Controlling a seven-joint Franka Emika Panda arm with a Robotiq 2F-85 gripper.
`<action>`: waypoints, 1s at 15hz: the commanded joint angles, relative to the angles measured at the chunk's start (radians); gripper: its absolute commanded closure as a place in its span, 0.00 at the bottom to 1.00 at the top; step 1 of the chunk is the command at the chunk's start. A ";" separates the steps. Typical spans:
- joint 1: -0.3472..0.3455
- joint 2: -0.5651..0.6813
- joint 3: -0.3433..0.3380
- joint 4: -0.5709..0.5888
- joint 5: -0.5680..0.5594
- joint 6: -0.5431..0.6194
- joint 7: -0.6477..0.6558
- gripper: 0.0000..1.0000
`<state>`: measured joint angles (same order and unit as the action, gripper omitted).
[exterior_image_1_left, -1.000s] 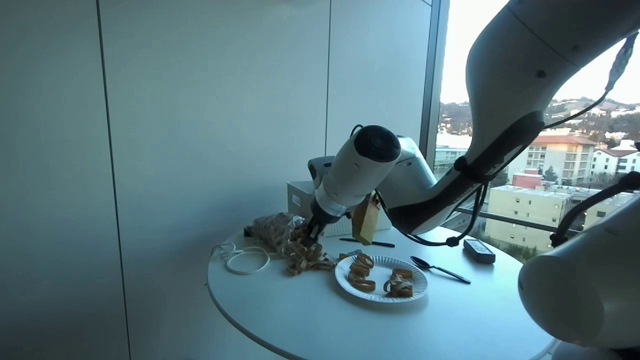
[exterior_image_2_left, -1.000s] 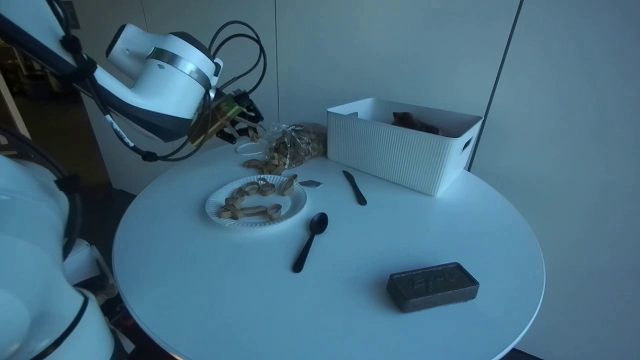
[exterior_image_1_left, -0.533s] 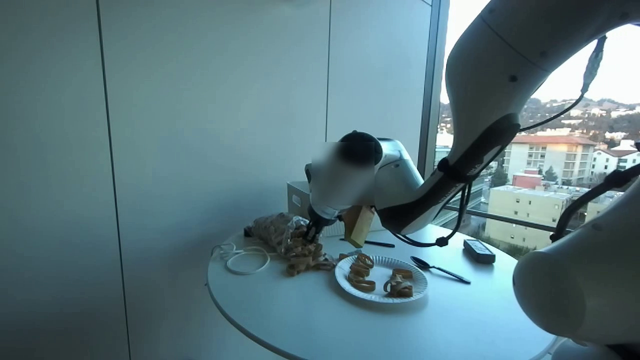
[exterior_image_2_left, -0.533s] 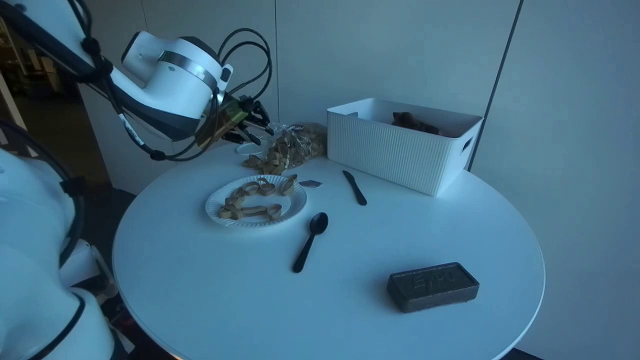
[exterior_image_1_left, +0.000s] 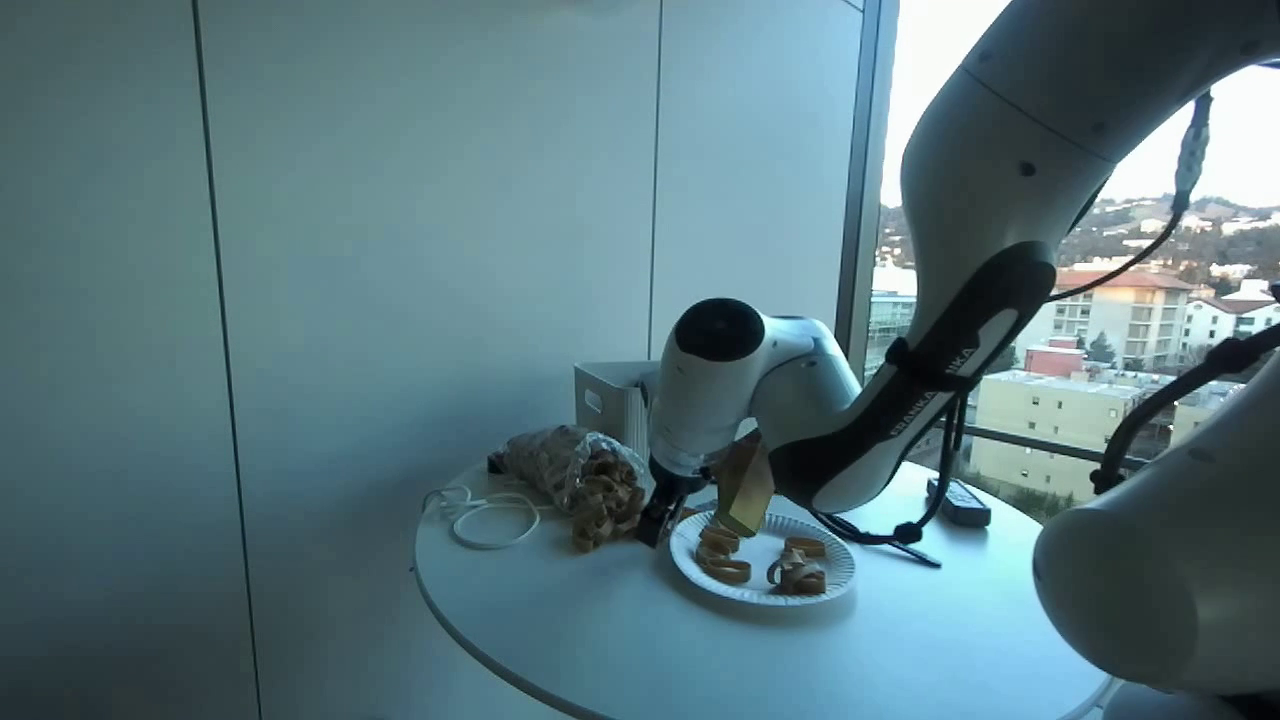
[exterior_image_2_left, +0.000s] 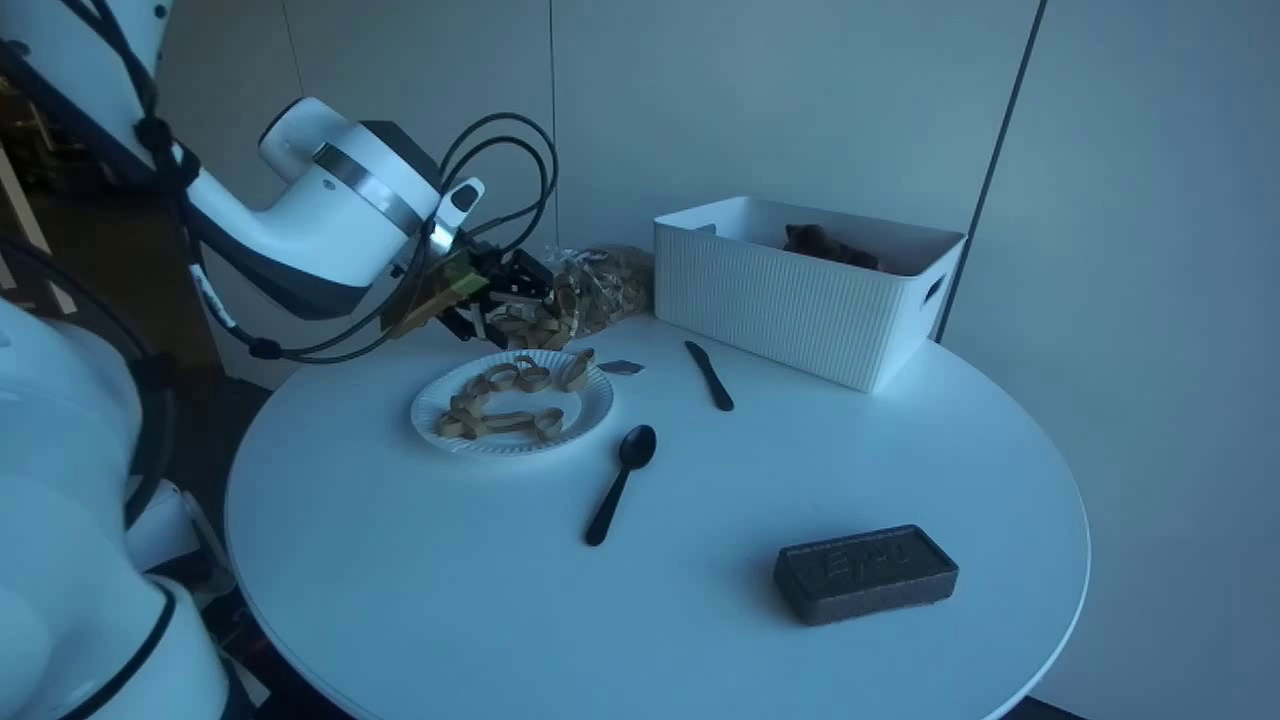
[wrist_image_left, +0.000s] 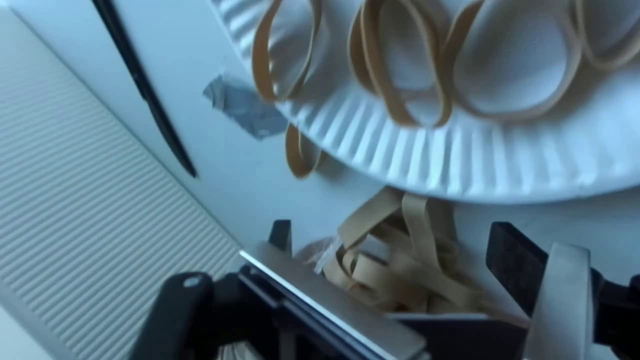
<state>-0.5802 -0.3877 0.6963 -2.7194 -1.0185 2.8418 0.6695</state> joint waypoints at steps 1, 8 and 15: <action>0.150 0.030 -0.138 -0.026 0.172 -0.087 -0.162 0.00; 0.210 -0.022 -0.231 -0.034 0.110 0.042 -0.187 0.00; 0.237 -0.035 -0.244 -0.037 0.115 0.044 -0.195 0.00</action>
<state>-0.3667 -0.4161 0.4649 -2.7562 -0.9108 2.8871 0.4810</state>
